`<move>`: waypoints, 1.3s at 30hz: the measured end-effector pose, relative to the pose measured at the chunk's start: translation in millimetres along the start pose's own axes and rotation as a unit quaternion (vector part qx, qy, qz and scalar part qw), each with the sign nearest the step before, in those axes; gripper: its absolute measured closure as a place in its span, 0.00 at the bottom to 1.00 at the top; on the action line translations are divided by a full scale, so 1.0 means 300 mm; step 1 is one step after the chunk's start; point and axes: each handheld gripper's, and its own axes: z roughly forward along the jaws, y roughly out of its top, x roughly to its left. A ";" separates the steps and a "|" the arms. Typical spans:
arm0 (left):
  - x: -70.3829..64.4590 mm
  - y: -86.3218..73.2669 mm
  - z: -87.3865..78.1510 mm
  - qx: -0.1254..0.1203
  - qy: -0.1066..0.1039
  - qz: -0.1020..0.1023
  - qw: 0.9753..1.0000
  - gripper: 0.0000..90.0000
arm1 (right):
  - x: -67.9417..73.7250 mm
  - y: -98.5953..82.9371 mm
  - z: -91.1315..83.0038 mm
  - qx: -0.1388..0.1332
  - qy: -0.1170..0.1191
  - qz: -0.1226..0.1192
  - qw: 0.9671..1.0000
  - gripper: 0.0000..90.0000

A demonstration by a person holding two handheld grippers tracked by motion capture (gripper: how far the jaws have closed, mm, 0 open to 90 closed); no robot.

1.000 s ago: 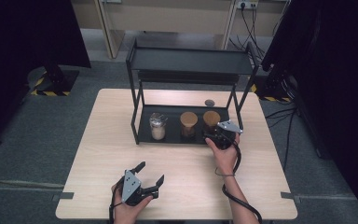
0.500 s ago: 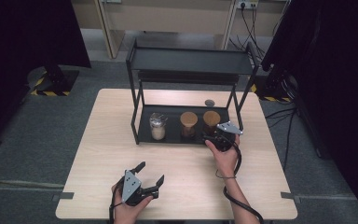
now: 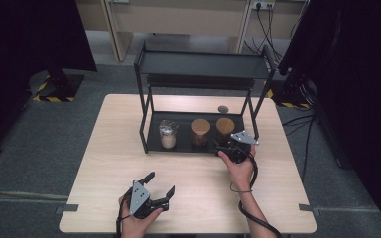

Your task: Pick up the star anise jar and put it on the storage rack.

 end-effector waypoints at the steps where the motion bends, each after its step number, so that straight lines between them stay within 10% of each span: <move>1: 0.000 0.000 0.000 0.000 0.000 0.000 1.000 0.15 | 0.001 -0.001 -0.003 0.000 0.001 -0.001 1.000 0.09; 39: -0.004 0.000 0.000 0.000 0.001 0.002 1.000 0.15 | 0.001 -0.033 -0.106 -0.002 0.020 -0.006 1.000 0.09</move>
